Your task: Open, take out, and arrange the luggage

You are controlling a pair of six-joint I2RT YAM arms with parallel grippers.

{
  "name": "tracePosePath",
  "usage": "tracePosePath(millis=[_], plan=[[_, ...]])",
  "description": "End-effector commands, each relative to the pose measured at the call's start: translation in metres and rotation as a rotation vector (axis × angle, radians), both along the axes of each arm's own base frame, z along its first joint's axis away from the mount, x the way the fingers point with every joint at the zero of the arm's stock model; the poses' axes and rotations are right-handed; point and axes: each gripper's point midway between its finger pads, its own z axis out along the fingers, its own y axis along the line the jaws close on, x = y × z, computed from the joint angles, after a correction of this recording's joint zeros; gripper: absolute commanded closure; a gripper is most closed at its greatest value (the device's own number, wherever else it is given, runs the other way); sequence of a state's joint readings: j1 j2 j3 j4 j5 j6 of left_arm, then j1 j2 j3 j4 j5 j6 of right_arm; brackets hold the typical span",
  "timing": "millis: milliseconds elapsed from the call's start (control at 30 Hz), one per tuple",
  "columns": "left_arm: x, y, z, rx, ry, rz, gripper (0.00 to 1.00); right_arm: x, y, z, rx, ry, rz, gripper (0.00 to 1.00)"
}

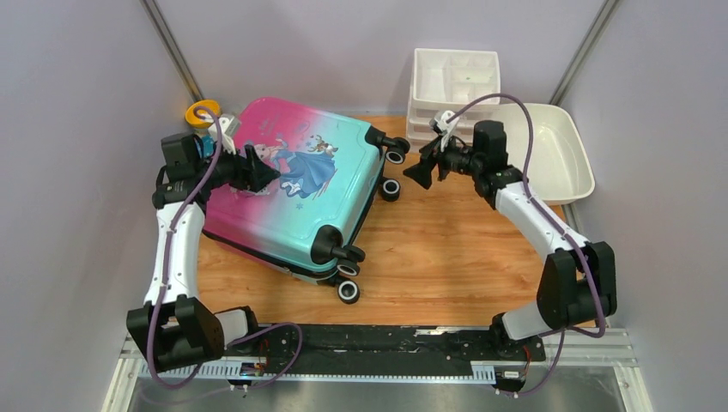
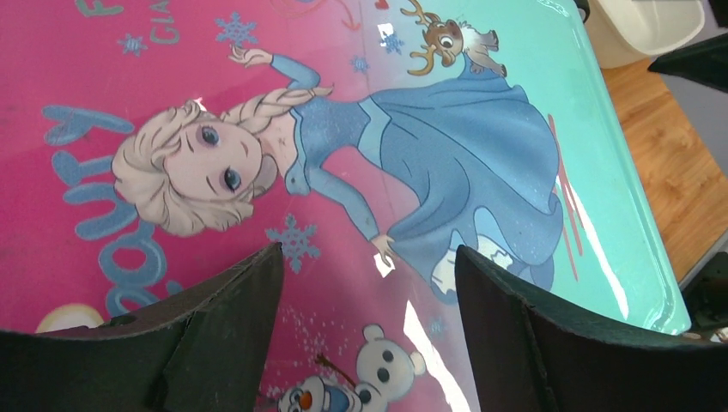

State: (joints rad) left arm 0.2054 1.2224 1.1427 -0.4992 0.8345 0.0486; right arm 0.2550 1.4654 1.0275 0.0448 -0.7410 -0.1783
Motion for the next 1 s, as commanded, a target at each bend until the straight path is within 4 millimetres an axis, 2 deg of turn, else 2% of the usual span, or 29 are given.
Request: tracePosePath(millis=[0, 33, 67, 100, 133, 200, 233, 267, 300, 333, 400, 467, 567, 600, 633, 733, 800, 967], plan=[[-0.036, 0.001, -0.018, -0.068, 0.129, 0.041, 0.18, -0.006, -0.004, 0.019, -0.16, -0.092, 0.123, 0.13], [-0.039, 0.002, -0.021, -0.071, 0.129, 0.045, 0.18, 0.012, -0.003, 0.03, -0.179, -0.125, 0.109, 0.13], [-0.041, 0.003, -0.02, -0.088, 0.134, 0.062, 0.18, 0.015, -0.005, 0.023, -0.203, -0.08, 0.11, 0.13], [-0.045, 0.005, -0.016, -0.094, 0.12, 0.08, 0.18, 0.023, -0.004, 0.026, -0.226, -0.088, 0.116, 0.12], [-0.048, 0.004, -0.017, -0.127, 0.133, 0.085, 0.17, 0.041, -0.001, 0.03, -0.236, -0.08, 0.121, 0.08], [-0.054, 0.005, -0.014, -0.151, 0.121, 0.102, 0.17, 0.047, 0.0, 0.02, -0.259, -0.007, 0.135, 0.07], [-0.058, 0.005, -0.017, -0.169, 0.134, 0.107, 0.17, 0.054, 0.003, 0.008, -0.271, 0.012, 0.153, 0.07], [-0.061, 0.004, -0.015, -0.169, 0.124, 0.109, 0.17, 0.059, 0.005, 0.016, -0.267, -0.007, 0.158, 0.07], [-0.063, 0.005, -0.014, -0.172, 0.122, 0.117, 0.17, 0.063, 0.007, 0.014, -0.266, -0.009, 0.16, 0.06], [-0.067, 0.005, -0.017, -0.184, 0.138, 0.13, 0.17, 0.066, 0.01, 0.007, -0.265, -0.004, 0.18, 0.06], [-0.073, 0.004, -0.015, -0.197, 0.137, 0.141, 0.17, 0.069, 0.013, 0.009, -0.26, 0.003, 0.196, 0.06], [-0.081, 0.002, -0.017, -0.234, 0.155, 0.163, 0.18, 0.067, 0.017, 0.0, -0.256, 0.025, 0.23, 0.06], [-0.094, 0.001, -0.033, -0.266, 0.194, 0.209, 0.18, 0.069, 0.022, -0.007, -0.262, 0.016, 0.25, 0.06], [-0.097, 0.002, -0.038, -0.267, 0.205, 0.228, 0.19, 0.071, 0.022, -0.01, -0.271, 0.014, 0.246, 0.07], [-0.102, 0.004, -0.054, -0.272, 0.253, 0.271, 0.19, 0.071, 0.023, -0.013, -0.274, 0.015, 0.246, 0.11], [-0.113, 0.013, -0.071, -0.253, 0.3, 0.369, 0.23, 0.078, 0.029, -0.014, -0.258, -0.007, 0.218, 0.23], [-0.115, 0.02, -0.069, -0.241, 0.28, 0.411, 0.24, 0.081, 0.031, -0.01, -0.25, -0.034, 0.213, 0.27], [-0.106, 0.044, -0.03, -0.234, 0.192, 0.533, 0.24, 0.081, 0.038, -0.002, -0.248, -0.07, 0.21, 0.36]])
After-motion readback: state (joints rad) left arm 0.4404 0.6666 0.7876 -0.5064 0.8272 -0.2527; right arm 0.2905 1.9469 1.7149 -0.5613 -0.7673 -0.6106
